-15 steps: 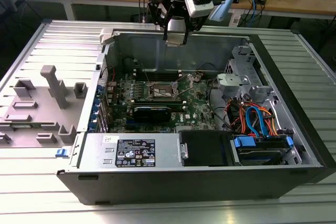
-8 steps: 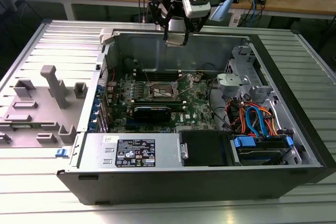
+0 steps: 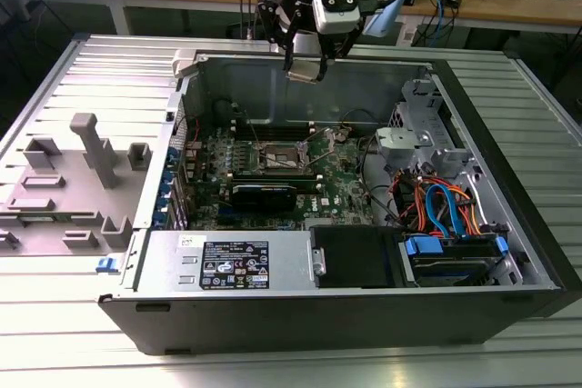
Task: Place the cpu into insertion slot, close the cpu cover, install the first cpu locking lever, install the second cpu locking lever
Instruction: 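Place the cpu into insertion slot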
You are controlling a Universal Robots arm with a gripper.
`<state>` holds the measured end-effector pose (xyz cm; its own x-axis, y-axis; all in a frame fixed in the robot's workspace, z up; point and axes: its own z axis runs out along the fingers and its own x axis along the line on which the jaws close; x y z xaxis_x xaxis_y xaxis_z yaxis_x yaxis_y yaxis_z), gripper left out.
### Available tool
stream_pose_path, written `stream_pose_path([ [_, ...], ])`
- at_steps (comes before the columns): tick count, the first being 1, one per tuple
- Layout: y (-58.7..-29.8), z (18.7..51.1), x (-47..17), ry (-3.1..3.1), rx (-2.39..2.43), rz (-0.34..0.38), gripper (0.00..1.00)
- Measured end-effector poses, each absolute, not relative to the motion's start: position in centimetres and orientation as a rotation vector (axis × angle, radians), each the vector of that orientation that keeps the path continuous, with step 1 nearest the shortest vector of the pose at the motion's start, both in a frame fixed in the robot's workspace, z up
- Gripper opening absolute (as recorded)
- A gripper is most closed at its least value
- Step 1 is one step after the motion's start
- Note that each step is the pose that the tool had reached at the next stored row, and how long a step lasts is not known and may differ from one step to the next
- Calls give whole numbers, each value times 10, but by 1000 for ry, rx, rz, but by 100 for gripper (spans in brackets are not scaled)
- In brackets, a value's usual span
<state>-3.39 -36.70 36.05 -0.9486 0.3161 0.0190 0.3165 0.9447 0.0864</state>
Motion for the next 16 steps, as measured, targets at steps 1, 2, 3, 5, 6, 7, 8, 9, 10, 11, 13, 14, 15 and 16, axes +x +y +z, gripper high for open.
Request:
stream_pose_path([
  [1,-368,360,-34,-3092,-510,-139,54],
  [2,-368,360,-34,-3091,-516,-139,54],
  [3,-368,360,-34,-3091,-521,-139,54],
  [5,-368,360,-34,-3090,-527,-138,54],
  [6,-368,360,-34,-3089,-529,-139,54],
  [7,-368,360,-34,-3089,-529,-139,54],
  [8,-368,360,-34,-3089,-529,-139,54],
  [9,-368,360,-34,-3089,-530,-139,54],
  [10,-368,360,-34,-3089,-530,-139,54],
  [11,-368,360,-34,-3089,-530,-139,54],
  [13,-368,360,-34,-3089,-530,-139,54],
  [14,-368,360,-34,-3089,-530,-139,54],
  [15,-368,360,-34,-3089,-530,-139,54],
  [16,-368,360,-34,-3089,-530,-139,54],
])
